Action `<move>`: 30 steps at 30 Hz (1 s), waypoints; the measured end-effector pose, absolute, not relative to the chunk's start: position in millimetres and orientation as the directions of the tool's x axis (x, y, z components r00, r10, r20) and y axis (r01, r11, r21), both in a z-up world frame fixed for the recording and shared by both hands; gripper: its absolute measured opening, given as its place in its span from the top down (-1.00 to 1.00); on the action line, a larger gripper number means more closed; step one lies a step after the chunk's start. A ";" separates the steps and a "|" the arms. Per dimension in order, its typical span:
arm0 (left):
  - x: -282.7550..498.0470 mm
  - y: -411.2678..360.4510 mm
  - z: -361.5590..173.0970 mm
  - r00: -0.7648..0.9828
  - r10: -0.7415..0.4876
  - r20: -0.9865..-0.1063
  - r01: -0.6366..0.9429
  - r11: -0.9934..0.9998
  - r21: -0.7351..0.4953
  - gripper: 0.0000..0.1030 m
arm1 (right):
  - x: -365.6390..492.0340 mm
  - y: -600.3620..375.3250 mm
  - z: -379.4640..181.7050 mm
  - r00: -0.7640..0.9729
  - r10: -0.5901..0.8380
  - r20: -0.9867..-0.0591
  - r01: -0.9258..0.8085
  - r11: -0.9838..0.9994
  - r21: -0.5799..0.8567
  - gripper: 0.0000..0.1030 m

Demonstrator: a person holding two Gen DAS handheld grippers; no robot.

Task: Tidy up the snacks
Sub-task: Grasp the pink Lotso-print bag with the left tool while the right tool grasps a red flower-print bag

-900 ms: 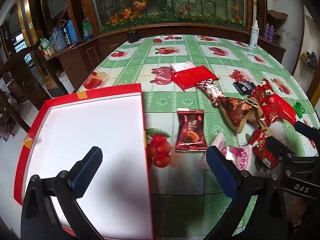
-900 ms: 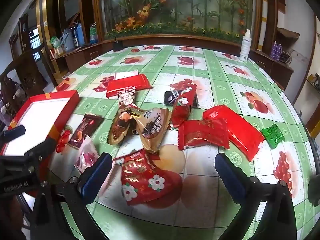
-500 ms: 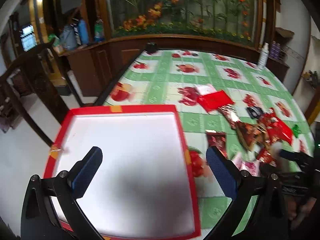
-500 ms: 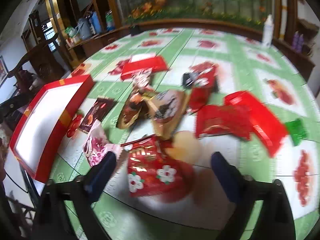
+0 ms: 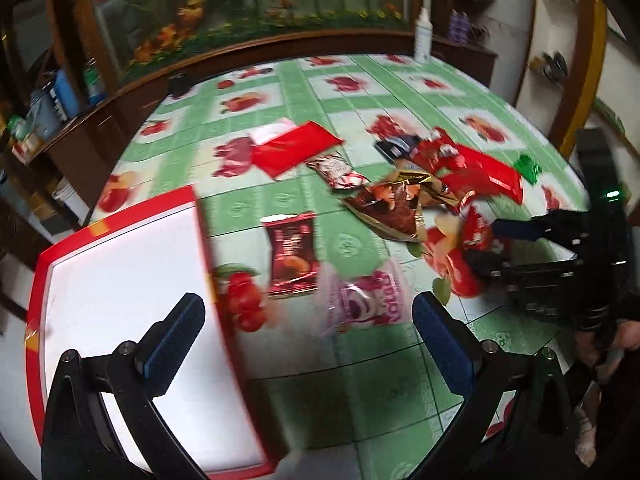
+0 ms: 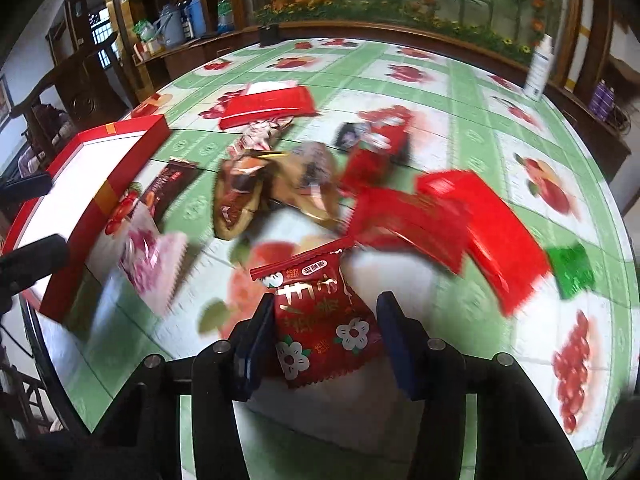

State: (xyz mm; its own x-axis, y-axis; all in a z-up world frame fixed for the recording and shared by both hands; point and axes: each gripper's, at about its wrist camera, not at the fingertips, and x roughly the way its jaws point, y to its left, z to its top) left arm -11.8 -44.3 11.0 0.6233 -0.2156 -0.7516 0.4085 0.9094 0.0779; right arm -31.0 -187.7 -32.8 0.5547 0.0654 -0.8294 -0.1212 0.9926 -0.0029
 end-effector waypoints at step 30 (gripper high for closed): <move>3.7 -52.6 -27.7 0.513 -0.278 -0.812 0.433 0.900 -0.035 -0.08 | -74.2 -225.3 -27.5 0.601 0.179 -0.779 -0.110 0.984 0.142 0.04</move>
